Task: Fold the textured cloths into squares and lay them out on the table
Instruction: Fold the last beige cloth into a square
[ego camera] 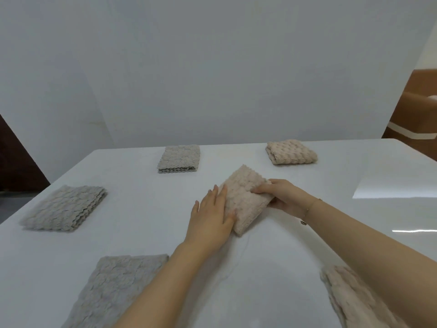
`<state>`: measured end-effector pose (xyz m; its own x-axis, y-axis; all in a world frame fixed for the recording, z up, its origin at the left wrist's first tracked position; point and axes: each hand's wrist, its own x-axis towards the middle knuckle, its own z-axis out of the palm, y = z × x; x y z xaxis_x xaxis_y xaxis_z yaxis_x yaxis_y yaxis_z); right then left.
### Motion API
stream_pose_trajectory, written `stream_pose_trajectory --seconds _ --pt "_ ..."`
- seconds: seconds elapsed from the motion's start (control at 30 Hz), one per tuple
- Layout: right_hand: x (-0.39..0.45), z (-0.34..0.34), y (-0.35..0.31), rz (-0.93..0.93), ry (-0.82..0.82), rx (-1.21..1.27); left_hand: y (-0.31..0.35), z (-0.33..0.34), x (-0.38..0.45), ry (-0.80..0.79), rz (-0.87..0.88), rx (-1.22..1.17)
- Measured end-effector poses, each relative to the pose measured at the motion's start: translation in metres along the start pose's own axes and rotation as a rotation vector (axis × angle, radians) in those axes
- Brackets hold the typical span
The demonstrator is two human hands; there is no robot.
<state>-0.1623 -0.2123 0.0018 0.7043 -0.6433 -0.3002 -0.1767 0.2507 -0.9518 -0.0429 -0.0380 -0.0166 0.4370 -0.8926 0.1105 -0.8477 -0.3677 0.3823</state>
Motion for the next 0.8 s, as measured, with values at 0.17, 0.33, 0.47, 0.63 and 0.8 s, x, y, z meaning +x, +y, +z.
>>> stream_pose_trajectory --seconds 0.17,0.33,0.47,0.63,0.8 --pt "-0.028 -0.075 -0.003 -0.054 0.164 0.143 0.059 0.027 0.02 -0.092 0.128 0.074" --pt "-0.062 -0.16 0.007 -0.048 0.333 0.264 0.124 0.068 0.042 -0.173 0.255 0.103" --pt "-0.085 -0.214 0.012 -0.049 0.436 0.305 0.164 0.091 0.056 -0.223 0.309 0.09" --pt "-0.108 -0.279 0.019 -0.031 0.576 0.349 0.196 0.123 0.063 -0.311 0.317 0.119" --pt "-0.114 -0.322 0.028 0.006 0.699 0.242 0.196 0.133 0.064 -0.277 0.319 0.159"
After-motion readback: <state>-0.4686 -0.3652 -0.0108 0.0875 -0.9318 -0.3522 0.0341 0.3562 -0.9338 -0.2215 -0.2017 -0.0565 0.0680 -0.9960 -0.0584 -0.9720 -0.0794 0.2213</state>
